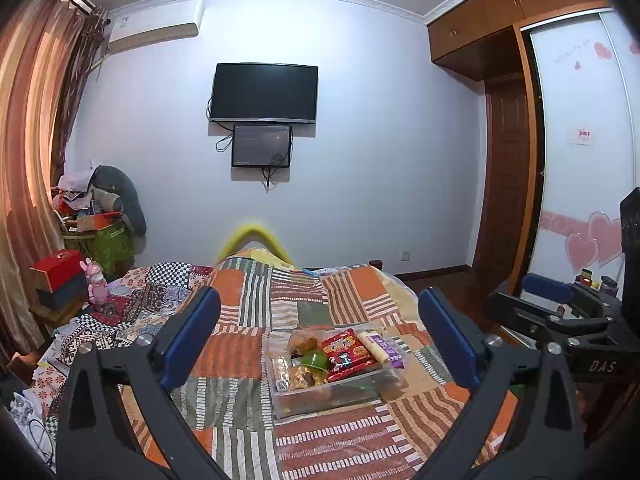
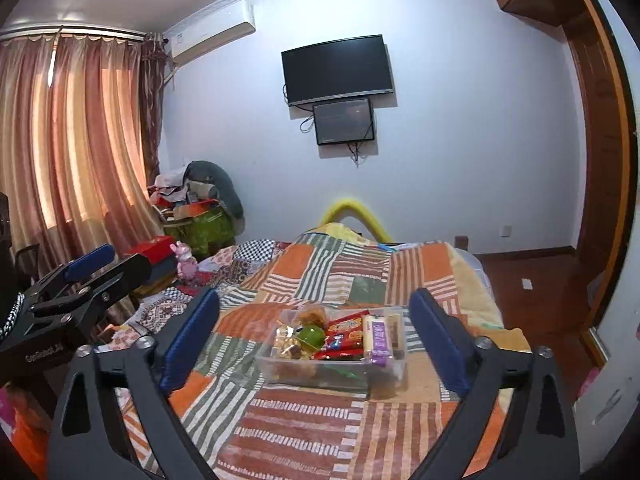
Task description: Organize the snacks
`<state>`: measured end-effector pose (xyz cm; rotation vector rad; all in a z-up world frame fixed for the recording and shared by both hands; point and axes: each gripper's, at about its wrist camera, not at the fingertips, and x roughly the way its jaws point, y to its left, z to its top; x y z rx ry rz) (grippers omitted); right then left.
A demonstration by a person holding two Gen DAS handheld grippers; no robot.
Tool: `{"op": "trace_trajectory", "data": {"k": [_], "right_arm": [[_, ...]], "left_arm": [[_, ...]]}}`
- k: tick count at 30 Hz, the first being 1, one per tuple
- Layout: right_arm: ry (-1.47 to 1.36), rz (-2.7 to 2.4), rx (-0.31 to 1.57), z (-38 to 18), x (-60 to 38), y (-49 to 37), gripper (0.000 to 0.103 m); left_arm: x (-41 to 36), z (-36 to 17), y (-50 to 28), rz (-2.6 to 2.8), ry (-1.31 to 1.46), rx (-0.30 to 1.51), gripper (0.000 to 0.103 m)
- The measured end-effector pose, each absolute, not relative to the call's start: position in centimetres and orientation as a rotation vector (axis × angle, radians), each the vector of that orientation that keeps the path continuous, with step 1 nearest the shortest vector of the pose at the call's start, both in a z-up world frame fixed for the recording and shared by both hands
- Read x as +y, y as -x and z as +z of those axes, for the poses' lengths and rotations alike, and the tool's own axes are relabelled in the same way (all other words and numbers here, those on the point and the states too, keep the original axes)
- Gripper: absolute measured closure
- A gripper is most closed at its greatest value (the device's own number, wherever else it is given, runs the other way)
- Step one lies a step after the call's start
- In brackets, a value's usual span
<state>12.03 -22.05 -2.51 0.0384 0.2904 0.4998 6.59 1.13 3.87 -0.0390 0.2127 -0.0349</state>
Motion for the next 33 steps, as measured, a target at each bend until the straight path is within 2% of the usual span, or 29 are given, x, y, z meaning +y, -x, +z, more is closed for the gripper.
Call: {"op": "trace_trajectory", "data": {"k": [3, 33], "right_arm": [[-0.038, 0.487, 0.287, -2.51, -22.2, -11.74, 0.0], [0.002, 0.446, 0.286, -2.84, -22.45, -11.09, 0.0]], "left_arm": [[0.96, 3.67, -6.71, -0.034, 0.035, 0.223, 0.0], [1.16, 3.04, -7.36, -0.044, 0.046, 0.26, 0.0]]}}
